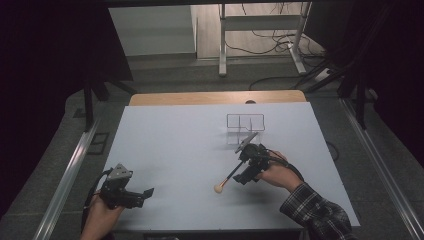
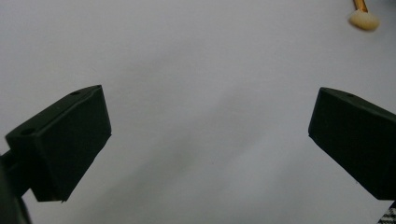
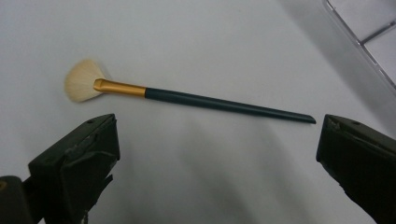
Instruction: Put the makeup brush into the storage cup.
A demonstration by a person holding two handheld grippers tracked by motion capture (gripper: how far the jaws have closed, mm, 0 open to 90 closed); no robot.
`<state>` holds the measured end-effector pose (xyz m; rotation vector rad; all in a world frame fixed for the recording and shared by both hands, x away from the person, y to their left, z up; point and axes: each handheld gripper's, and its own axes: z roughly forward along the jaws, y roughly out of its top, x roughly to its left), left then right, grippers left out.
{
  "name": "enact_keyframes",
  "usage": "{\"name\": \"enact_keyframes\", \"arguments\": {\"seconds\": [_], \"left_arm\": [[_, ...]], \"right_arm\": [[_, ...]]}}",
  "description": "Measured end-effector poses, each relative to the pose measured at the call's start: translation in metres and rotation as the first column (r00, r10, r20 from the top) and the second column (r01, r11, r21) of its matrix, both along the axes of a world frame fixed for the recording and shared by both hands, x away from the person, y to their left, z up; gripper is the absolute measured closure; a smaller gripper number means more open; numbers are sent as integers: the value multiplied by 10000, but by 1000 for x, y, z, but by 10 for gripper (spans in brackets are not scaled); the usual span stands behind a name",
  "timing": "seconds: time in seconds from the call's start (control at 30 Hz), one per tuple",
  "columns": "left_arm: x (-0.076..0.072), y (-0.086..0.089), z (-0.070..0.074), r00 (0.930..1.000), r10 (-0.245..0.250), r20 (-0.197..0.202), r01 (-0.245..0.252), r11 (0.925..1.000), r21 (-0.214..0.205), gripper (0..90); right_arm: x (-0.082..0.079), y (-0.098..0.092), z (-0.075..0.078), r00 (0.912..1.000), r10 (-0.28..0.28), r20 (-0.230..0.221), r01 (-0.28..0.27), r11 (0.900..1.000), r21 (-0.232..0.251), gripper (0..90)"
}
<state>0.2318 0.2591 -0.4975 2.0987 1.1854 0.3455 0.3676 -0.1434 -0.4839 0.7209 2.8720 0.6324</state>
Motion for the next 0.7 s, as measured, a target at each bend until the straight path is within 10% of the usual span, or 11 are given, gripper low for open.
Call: {"name": "enact_keyframes", "arguments": {"seconds": [0.7], "left_arm": [[1,0,-1,10000,9,-70,-8,9999,103,0]], "right_arm": [[9,24,-8,9986,515,-79,-518,9975,-477,1]]}}
